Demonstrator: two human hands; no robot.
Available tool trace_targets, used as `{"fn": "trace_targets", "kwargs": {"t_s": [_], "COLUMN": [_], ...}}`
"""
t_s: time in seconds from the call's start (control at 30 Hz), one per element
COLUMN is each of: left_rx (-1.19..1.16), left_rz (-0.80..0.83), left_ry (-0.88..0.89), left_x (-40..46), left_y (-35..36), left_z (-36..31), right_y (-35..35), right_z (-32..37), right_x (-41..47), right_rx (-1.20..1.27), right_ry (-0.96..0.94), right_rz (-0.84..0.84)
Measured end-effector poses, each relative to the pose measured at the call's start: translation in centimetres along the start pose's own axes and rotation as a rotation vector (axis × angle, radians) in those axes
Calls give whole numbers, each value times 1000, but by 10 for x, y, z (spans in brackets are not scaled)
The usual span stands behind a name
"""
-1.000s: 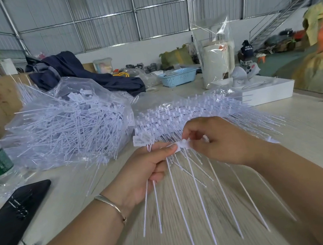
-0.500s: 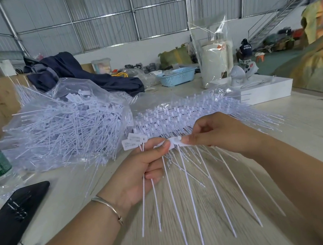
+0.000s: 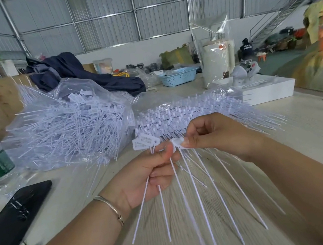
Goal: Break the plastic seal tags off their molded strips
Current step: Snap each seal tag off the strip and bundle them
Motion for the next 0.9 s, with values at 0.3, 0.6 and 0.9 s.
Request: {"fn": "trace_targets", "kwargs": {"t_s": [0.3, 0.6, 0.9], "left_rx": [129, 110, 134], "left_rz": [-1, -285, -226], "left_ry": [1, 117, 140], "left_x": [4, 2, 3], "left_y": [11, -8, -9], "left_z": [0, -9, -5], "right_y": [2, -21, -9], "right_z": [5, -4, -5], "right_x": [0, 1, 1], "right_rx": [30, 179, 112], "right_ry": [-80, -55, -2], "right_rz": [-115, -276, -148]}}
Point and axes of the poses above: each hand's wrist, its own x-axis towards the middle knuckle, its own y-axis out of the palm, z = x × y, the point moved 5 cm from there along x, towards the middle knuckle, and after that the axes turned 3 degrees about x, right-handed, at the moved point
